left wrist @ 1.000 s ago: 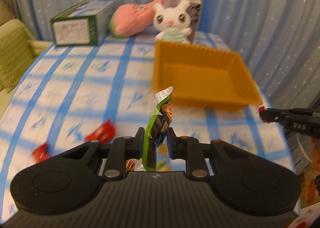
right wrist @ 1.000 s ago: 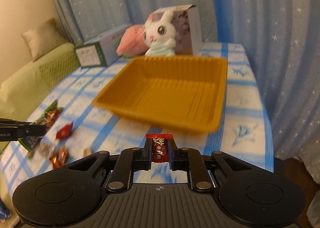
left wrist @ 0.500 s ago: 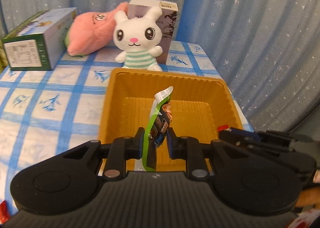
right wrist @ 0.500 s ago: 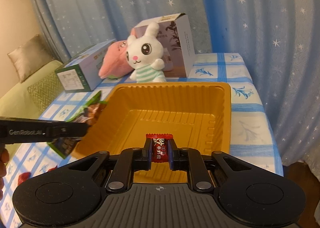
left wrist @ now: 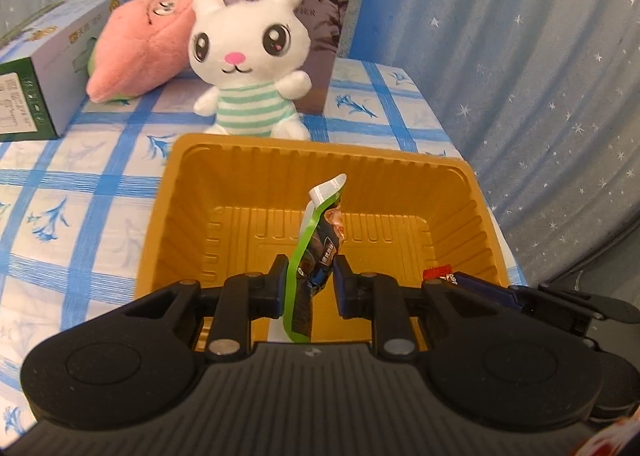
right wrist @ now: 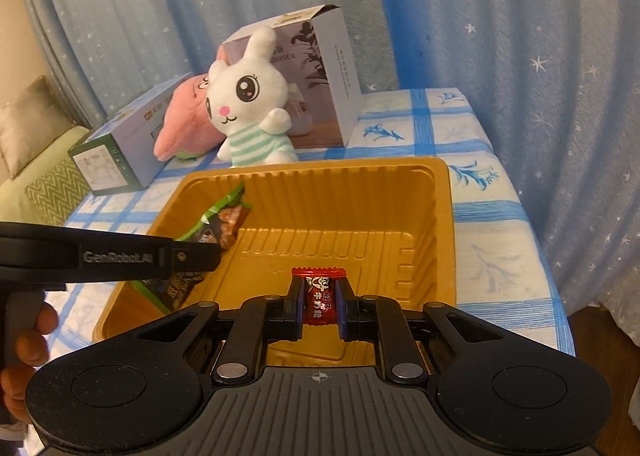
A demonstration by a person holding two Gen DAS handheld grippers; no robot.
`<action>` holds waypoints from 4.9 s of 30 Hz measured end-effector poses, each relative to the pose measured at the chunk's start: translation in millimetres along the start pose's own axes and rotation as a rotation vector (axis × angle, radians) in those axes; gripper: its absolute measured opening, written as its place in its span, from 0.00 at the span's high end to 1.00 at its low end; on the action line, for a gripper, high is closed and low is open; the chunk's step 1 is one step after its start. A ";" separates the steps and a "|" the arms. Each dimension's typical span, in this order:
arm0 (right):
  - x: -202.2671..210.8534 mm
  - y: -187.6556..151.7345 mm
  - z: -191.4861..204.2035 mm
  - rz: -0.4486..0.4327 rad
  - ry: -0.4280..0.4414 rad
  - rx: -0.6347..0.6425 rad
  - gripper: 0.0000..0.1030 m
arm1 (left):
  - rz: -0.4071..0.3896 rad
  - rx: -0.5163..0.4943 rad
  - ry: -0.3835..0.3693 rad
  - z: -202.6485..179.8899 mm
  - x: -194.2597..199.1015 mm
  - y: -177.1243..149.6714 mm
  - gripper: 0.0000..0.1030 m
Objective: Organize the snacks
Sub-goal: 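Open the left tool dropping the bag while the right tool releases the red candy into the tray, then move both tools back toward the remaining snacks, then grasp the yellow candy with the right tool while the left tool grasps a red candy packet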
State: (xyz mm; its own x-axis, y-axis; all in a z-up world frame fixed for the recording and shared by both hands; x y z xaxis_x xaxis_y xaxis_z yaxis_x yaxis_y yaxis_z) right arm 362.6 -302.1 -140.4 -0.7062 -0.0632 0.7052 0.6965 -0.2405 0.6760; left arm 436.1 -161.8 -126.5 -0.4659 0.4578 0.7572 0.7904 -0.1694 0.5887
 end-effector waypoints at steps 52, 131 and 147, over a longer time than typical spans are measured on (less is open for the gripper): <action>132.6 -56.5 15.6 -0.078 0.091 0.042 0.44 | -0.067 0.030 0.026 -1.0 166.6 -119.1 0.47; 40.0 -194.8 188.0 0.071 0.214 0.574 0.71 | -0.084 0.327 0.343 159.7 286.0 -293.3 0.43; 68.7 -169.8 186.1 0.009 0.200 0.487 0.79 | -0.080 0.300 0.306 192.5 263.6 -254.3 0.43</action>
State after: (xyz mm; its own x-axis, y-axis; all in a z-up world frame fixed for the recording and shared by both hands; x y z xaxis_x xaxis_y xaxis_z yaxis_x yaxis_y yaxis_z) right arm 219.4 -85.3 -167.0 -0.6769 -0.2587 0.6891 0.6474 0.2361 0.7246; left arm 188.9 170.0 -131.1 -0.5911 0.1719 0.7881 0.8066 0.1378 0.5749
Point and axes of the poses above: each gripper's, at about its wrist camera, not at the fingertips, and x roughly against the way its jaws point, z to its left, y to its top, the point moved 5 cm from there along -x, roughly the way its jaws point, and after that the axes turned 8 degrees about -y, right-handed, at the moved point
